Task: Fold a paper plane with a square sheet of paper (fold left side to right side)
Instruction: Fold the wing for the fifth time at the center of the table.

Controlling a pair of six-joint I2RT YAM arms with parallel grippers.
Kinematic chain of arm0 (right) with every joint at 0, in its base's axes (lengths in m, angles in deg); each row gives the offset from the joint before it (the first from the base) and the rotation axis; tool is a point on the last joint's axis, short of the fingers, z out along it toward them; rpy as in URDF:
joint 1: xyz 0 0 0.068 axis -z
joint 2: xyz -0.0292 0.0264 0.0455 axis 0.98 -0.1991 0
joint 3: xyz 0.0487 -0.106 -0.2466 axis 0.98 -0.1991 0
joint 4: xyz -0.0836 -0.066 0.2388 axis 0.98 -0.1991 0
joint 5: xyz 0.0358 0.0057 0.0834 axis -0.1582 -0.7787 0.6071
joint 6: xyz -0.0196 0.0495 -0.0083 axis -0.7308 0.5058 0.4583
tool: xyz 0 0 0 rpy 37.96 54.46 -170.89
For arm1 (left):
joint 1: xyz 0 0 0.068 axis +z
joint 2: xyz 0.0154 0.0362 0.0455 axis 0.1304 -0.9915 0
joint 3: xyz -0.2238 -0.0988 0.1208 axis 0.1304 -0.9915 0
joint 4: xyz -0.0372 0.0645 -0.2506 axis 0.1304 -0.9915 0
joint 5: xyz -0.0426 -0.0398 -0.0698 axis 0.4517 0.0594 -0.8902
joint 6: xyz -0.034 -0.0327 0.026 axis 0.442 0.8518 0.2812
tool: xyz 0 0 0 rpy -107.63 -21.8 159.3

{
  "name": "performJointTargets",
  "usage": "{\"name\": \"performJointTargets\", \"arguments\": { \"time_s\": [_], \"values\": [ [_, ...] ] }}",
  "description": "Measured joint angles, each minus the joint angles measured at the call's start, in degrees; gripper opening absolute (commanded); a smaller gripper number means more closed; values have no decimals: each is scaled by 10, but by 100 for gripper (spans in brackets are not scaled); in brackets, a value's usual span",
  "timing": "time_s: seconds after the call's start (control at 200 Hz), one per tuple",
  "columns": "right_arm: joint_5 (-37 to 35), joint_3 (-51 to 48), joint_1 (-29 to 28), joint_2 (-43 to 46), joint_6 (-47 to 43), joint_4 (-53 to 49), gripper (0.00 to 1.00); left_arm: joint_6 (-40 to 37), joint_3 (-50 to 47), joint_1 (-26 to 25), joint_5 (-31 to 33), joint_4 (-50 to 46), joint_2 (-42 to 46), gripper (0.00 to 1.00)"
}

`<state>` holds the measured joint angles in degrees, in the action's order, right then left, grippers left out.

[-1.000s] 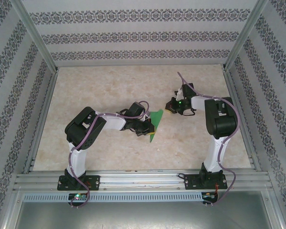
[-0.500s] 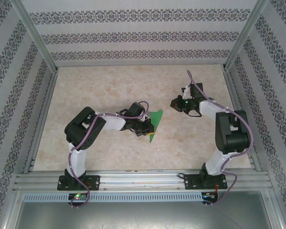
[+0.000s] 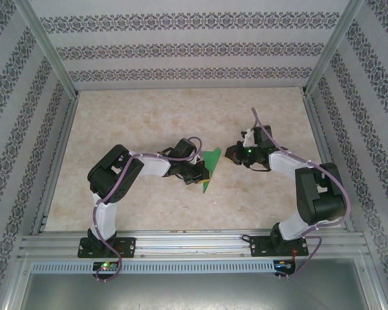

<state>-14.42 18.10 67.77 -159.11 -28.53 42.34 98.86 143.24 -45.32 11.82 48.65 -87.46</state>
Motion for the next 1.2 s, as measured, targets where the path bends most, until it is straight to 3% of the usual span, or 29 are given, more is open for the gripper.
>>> {"name": "performJointTargets", "arguments": {
  "time_s": [0.545,0.989,1.199],
  "values": [
    [-19,1,-90,-87,41,52,0,0,0,0,0,0,0,0],
    [-26,2,-97,-126,47,55,0,0,3,0,0,-3,0,0],
    [-31,4,-97,-127,46,49,0,-1,24,0,7,-45,1,5]
  ]
}}
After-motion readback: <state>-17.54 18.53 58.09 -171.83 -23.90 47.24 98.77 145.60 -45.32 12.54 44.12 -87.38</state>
